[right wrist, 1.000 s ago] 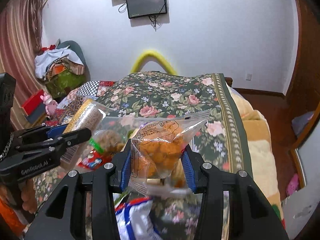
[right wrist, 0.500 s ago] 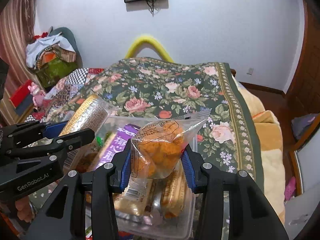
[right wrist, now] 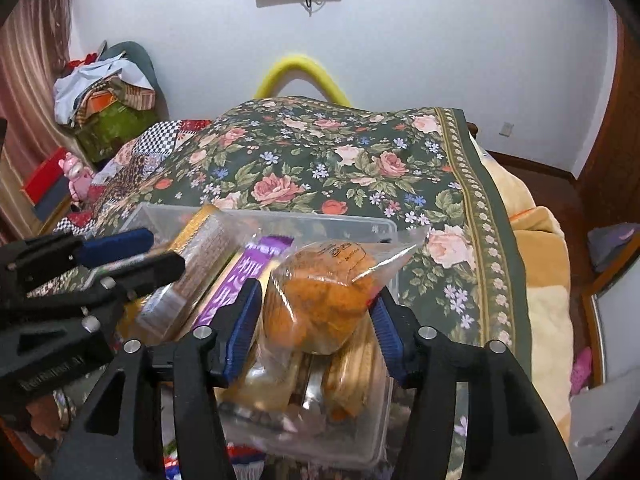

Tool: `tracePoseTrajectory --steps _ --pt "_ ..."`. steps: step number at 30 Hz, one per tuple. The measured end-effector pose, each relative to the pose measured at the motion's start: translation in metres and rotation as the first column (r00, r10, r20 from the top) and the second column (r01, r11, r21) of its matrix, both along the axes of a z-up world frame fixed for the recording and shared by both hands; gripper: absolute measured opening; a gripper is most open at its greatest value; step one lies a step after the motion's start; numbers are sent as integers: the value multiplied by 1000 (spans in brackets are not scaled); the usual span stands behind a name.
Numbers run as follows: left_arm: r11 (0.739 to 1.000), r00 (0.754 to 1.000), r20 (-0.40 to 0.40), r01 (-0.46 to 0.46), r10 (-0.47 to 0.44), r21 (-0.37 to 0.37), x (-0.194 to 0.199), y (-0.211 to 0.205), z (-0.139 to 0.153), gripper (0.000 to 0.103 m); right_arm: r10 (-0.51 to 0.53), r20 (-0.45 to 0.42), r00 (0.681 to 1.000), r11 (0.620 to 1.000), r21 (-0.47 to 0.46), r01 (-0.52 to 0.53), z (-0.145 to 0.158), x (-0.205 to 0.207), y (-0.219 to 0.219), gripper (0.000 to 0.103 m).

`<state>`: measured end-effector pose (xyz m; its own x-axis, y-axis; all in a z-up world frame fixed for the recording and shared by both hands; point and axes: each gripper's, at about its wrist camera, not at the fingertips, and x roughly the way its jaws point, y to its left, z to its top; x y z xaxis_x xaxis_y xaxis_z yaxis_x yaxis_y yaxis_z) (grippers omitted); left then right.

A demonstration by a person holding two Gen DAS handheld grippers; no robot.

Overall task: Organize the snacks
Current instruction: 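Carry the wafer pack and cracker bag into the clear box and open both tools, then grasp the green snack bag with left tool while right tool grasps blue-white snack bag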

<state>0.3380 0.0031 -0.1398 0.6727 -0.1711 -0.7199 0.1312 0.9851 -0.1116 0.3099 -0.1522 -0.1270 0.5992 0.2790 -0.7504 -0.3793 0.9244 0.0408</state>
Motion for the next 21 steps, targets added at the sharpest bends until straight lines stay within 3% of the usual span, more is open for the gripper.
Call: tracePoseTrajectory --steps 2,12,21 --pt "1000 1000 16 4 -4 1 -10 0 9 41 -4 15 1000 1000 -3 4 6 -6 -1 62" --pt "1000 998 58 6 -5 -9 -67 8 33 54 39 93 995 999 -17 -38 35 -57 1 66" --pt "1000 1000 -5 1 -1 -16 -100 14 7 56 76 47 996 996 -45 -74 7 -102 7 76"
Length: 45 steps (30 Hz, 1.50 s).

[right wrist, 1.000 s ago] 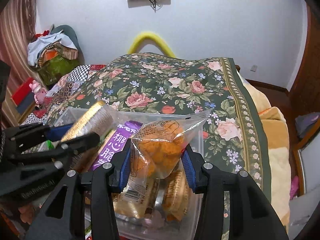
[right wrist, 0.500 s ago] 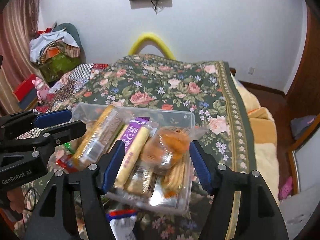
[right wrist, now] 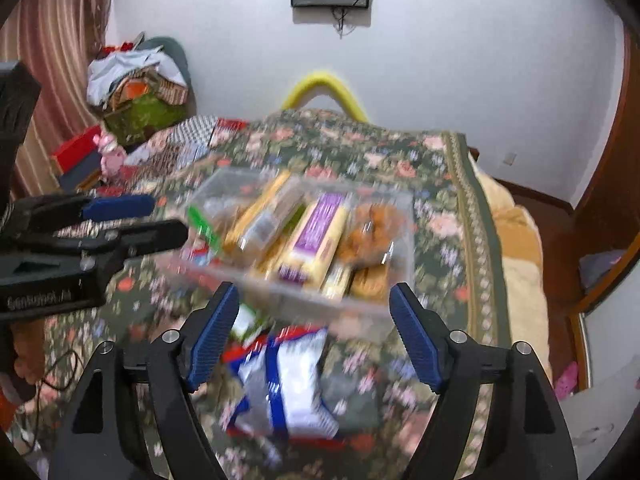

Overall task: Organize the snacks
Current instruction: 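Grasp the green snack bag with left tool while right tool grasps blue-white snack bag, then carry both snack bags into the clear box and open both tools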

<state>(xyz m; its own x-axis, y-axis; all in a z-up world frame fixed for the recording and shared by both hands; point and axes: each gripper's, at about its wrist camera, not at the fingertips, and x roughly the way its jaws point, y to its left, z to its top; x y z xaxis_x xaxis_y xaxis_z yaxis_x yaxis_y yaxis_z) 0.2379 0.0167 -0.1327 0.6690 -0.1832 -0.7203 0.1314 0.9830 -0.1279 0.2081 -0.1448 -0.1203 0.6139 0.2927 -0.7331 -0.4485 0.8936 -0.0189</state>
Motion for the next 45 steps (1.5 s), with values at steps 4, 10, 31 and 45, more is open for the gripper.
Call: tracePoseTrajectory --steps 4,10,31,45 --pt "1000 999 -53 4 -4 -7 -9 1 -20 56 14 -81 997 999 -28 -16 -30 -5 4 76" --pt "1000 993 -122 5 -5 5 -11 -3 -46 57 16 -185 983 998 -57 -27 -67 -4 8 76" --pt "999 972 -233 -43 34 -33 36 -35 -107 70 -109 -179 978 993 25 115 -66 -20 -68 46" --pt "999 989 -141 31 -34 -18 -9 -26 -81 35 -95 -142 985 990 92 108 -48 -18 -59 46"
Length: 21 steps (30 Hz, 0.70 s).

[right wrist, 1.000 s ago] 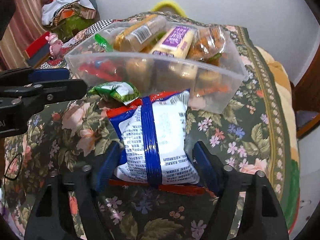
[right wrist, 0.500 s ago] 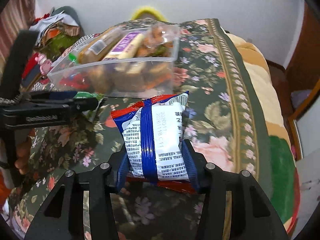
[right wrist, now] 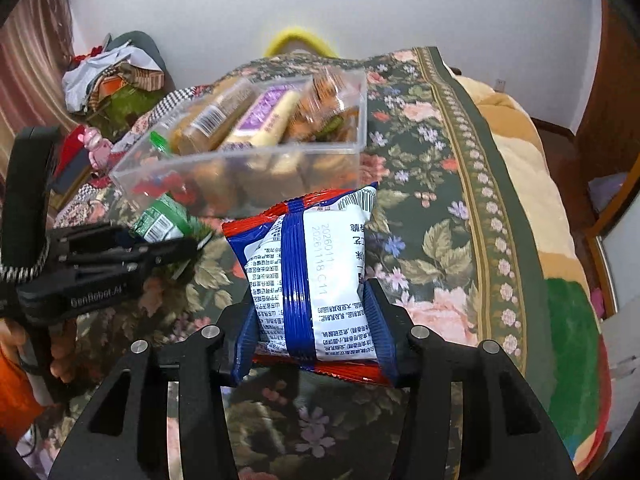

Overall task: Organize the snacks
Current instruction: 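Carry both snack bags into the clear box and open both tools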

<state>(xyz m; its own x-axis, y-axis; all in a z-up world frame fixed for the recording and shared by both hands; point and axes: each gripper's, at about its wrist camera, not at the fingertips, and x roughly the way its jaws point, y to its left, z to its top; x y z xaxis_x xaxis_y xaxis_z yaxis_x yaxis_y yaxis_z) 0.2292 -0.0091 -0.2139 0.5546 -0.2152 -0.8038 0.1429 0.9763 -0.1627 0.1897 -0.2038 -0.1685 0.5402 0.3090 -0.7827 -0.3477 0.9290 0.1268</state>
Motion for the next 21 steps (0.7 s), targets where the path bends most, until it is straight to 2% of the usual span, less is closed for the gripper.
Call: tracePoseTrajectory --steps 8,14,21 --pt "999 994 104 -33 36 -31 -18 21 46 34 -8 63 998 1000 22 6 25 10 5 46" --pt "996 984 161 -72 79 -49 -7 41 72 34 2 118 993 999 39 -6 45 23 18 46" --pt "994 984 147 -99 104 -40 20 59 67 34 18 169 985 997 71 -31 61 47 41 46"
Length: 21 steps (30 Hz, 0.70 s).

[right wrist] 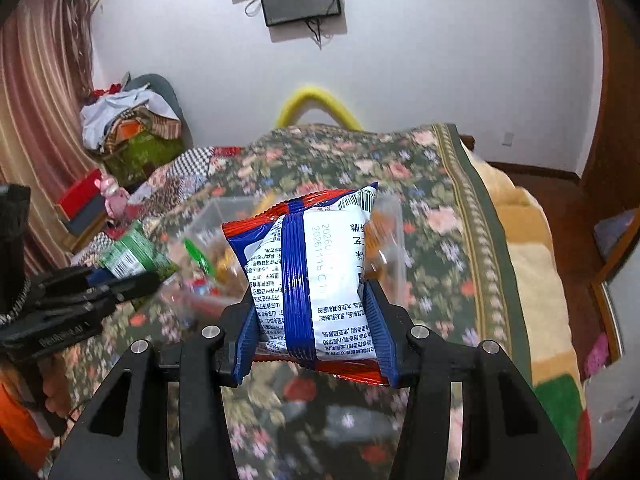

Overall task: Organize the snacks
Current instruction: 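Carry both snack bags into the clear box and open both tools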

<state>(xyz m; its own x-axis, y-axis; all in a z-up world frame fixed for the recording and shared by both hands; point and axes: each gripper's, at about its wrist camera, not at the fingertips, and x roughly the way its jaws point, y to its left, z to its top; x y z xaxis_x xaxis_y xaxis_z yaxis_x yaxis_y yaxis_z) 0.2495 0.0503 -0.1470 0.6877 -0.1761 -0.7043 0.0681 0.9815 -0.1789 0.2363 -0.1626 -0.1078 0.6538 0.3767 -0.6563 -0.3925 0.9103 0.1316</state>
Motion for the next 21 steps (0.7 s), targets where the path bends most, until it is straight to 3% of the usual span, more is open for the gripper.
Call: tracePoseTrajectory --steps 13,18,21 --pt "1000 999 -34 12 -12 22 41 8 -29 36 27 -59 998 1000 -12 -28 -21 49 43 46" --pt "999 999 -44 0 2 48 45 12 -38 44 27 -86 996 998 -48 -32 -37 52 49 46" --pt "997 999 -47 12 -8 76 45 7 -37 49 24 -82 996 997 -73 -31 -39 49 49 52"
